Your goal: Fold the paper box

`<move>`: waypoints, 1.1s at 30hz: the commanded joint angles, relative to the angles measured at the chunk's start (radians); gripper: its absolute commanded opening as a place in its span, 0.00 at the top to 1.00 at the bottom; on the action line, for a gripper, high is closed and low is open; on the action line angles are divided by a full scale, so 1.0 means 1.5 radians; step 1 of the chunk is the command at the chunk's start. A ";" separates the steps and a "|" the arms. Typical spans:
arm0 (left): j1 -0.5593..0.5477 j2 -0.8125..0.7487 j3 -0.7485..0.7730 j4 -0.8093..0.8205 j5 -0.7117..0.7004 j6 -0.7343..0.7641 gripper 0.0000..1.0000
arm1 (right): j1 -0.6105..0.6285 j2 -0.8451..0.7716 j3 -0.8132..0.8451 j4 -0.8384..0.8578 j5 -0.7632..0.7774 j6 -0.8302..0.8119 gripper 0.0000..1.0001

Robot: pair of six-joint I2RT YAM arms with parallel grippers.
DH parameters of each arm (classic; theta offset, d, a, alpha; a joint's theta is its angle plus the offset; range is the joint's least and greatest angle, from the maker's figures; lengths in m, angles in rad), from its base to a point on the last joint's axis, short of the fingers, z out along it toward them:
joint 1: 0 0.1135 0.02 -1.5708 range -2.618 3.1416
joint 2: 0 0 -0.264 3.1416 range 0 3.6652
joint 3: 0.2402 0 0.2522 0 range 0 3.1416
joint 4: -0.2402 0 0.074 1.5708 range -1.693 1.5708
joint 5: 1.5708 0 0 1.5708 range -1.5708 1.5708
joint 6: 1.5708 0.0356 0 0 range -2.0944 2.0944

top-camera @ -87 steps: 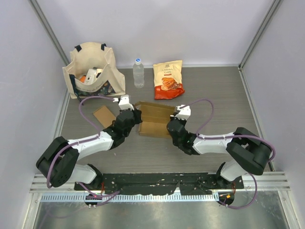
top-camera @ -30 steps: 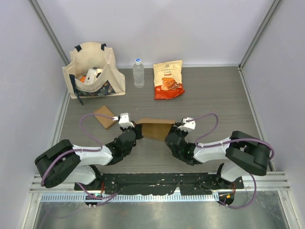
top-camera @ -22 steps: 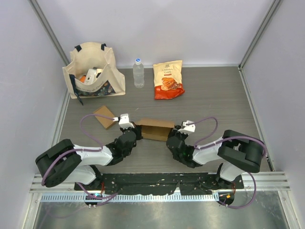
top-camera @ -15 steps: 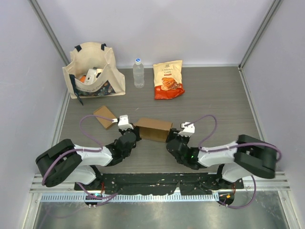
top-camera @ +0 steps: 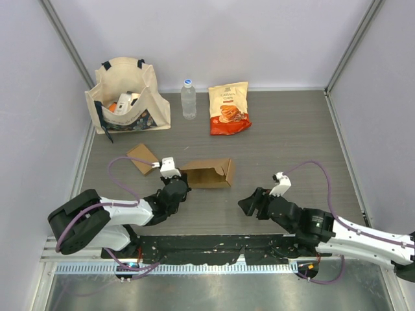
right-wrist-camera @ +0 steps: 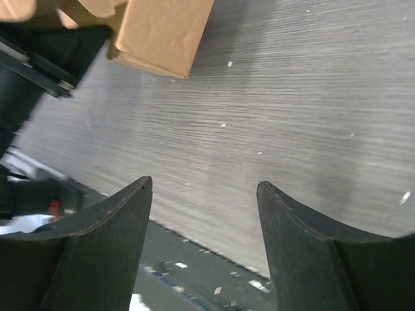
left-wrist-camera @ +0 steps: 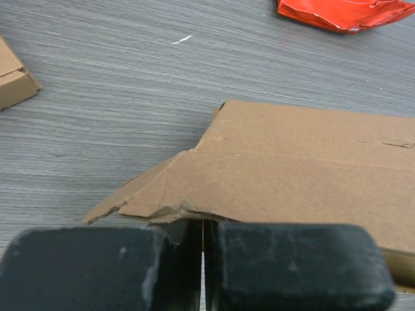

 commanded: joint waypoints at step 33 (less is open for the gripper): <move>-0.115 0.101 0.112 -0.166 -0.200 0.006 1.00 | -0.088 0.319 0.263 0.100 0.030 0.654 0.32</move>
